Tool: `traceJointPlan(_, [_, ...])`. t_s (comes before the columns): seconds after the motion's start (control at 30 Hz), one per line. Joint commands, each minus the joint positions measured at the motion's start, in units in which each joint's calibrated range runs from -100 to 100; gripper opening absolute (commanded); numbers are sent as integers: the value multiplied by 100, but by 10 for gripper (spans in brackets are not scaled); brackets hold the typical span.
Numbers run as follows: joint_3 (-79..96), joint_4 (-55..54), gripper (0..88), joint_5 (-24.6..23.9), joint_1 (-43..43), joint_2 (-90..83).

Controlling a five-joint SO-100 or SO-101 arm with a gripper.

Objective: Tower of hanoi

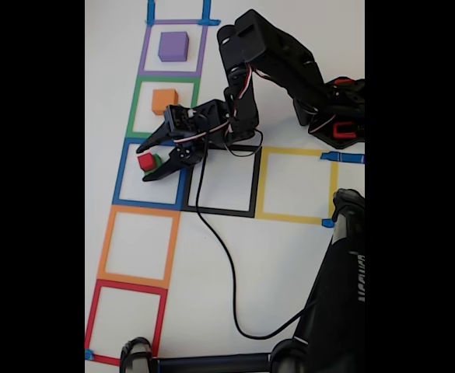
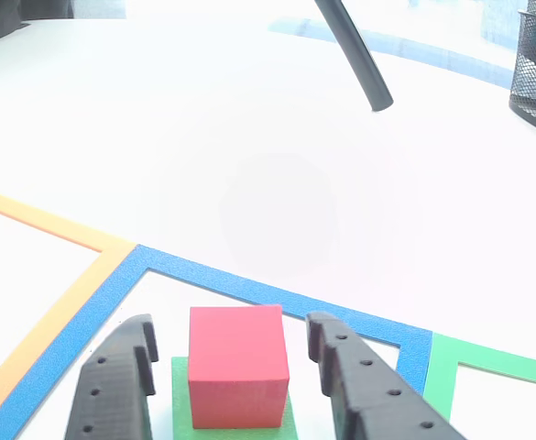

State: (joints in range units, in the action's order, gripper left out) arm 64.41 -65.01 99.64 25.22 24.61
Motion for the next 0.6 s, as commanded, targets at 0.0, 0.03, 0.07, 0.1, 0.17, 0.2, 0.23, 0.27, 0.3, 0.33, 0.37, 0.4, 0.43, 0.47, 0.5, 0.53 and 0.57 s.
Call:
traceJointPlan(0.0, [5, -9, 128, 36, 76, -59])
traceJointPlan(0.03, [5, -9, 119, 36, 86, -59])
traceJointPlan(0.07, [14, -9, 115, 36, 96, -59])
traceJointPlan(0.1, [23, -9, 110, 36, 105, -59])
traceJointPlan(0.17, [41, -9, 105, 36, 115, -59])
traceJointPlan(0.2, [50, -9, 103, 36, 115, -59])
traceJointPlan(0.23, [59, -9, 97, 36, 115, -59])
traceJointPlan(0.27, [77, -9, 92, 36, 115, -59])
traceJointPlan(0.3, [95, -9, 87, 36, 115, -67])
traceJointPlan(0.33, [114, -9, 78, 36, 115, -67])
traceJointPlan(0.37, [132, -9, 74, 36, 115, -75])
traceJointPlan(0.4, [141, -9, 68, 36, 115, -75])
traceJointPlan(0.43, [159, -9, 66, 36, 115, -83])
traceJointPlan(0.47, [177, -9, 64, 36, 115, -91])
traceJointPlan(0.5, [205, -25, 61, 36, 115, -91])
traceJointPlan(0.53, [214, -25, 59, 36, 124, -99])
traceJointPlan(0.57, [214, -25, 56, 36, 124, -99])
